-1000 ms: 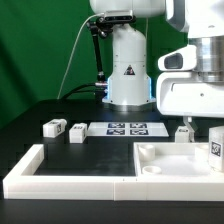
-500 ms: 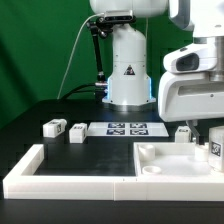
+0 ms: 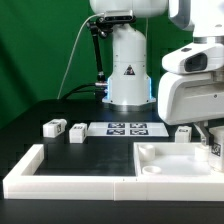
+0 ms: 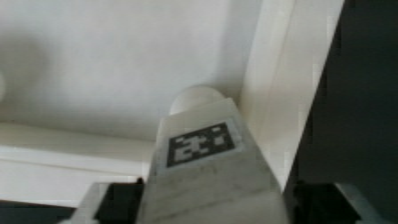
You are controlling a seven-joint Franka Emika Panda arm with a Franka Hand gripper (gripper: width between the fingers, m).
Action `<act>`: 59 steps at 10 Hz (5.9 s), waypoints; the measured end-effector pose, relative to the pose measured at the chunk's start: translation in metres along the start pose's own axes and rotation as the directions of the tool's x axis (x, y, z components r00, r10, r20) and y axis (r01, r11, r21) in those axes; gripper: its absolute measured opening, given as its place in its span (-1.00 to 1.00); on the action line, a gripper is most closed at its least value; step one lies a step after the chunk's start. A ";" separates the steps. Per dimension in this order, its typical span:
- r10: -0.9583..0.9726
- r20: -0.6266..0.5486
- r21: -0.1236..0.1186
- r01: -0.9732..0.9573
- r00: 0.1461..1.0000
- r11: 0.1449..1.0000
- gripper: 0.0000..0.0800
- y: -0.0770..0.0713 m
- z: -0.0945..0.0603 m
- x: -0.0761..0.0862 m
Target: Assemble one leg
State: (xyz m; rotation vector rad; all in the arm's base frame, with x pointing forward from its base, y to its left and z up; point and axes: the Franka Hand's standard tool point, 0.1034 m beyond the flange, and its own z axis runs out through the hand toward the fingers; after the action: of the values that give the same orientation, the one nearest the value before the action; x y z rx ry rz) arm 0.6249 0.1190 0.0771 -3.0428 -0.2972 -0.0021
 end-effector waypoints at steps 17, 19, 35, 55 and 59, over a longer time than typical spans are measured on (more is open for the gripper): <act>0.999 0.054 0.094 -0.996 0.004 -0.001 -0.27 0.009 0.002 -0.003; 0.996 0.069 0.092 -0.994 -0.057 -0.063 -0.24 0.006 0.002 -0.003; 0.080 -0.013 -0.034 -0.080 0.997 0.996 0.62 -0.002 -0.001 -0.002; 0.993 0.055 0.085 -0.990 -0.105 -0.110 -0.27 0.003 0.001 -0.004; 0.959 0.083 0.056 -0.960 -0.270 -0.275 -0.03 0.004 0.001 -0.005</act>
Offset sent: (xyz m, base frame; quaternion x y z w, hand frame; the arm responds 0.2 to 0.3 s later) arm -0.0004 -0.0076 -0.0042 0.0134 0.0272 0.1398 0.9897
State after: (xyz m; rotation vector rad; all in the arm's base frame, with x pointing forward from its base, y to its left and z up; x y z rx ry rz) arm 0.6211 0.1143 0.0754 -2.0220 2.2004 0.1217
